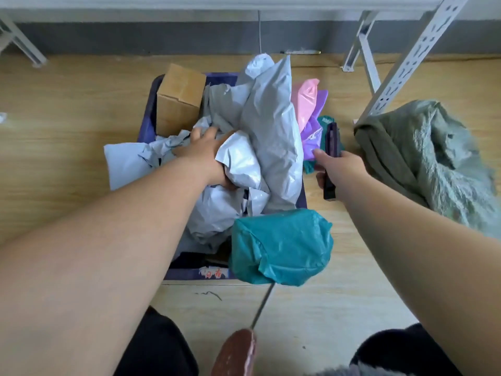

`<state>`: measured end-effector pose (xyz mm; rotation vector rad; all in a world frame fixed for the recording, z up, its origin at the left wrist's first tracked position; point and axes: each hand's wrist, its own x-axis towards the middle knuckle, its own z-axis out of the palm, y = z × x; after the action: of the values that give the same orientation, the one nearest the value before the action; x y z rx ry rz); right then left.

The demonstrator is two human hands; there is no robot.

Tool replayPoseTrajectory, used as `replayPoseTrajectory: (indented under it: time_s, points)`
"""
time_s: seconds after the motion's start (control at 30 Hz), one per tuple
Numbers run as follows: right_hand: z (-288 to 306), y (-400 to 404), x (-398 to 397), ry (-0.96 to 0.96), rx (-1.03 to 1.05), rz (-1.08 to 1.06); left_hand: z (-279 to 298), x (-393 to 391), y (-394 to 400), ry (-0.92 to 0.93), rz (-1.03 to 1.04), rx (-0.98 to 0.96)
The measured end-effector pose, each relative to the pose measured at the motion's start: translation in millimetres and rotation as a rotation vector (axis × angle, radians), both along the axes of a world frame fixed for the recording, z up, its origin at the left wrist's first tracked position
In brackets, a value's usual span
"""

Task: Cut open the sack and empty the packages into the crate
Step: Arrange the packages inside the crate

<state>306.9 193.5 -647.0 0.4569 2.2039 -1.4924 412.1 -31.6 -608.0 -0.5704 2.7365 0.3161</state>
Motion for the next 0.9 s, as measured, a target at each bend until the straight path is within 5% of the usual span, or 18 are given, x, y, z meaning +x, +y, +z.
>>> replayPoseTrajectory:
  time_s: [0.1,0.3,0.6,0.77,0.9]
  points:
    - [-11.1,-3.7,15.6,-0.173,-0.094,0.000,-0.7,2.6,2.7,0.047,-0.006,-0.019]
    - [-4.6,-14.7,22.0,-0.059,0.083,0.191,0.0,3.4,5.0,0.065,-0.001,-0.049]
    - [-9.8,-12.8,22.8,-0.126,0.126,0.194,-0.1,18.2,5.1,0.413,-0.030,-0.249]
    - [-8.8,-44.7,15.3,-0.063,0.116,0.197,4.2,14.1,-20.6,0.352,-0.086,-0.230]
    - [-13.2,-84.4,14.8,-0.130,-0.108,0.150,10.3,15.1,-58.1,0.267,-0.067,-0.280]
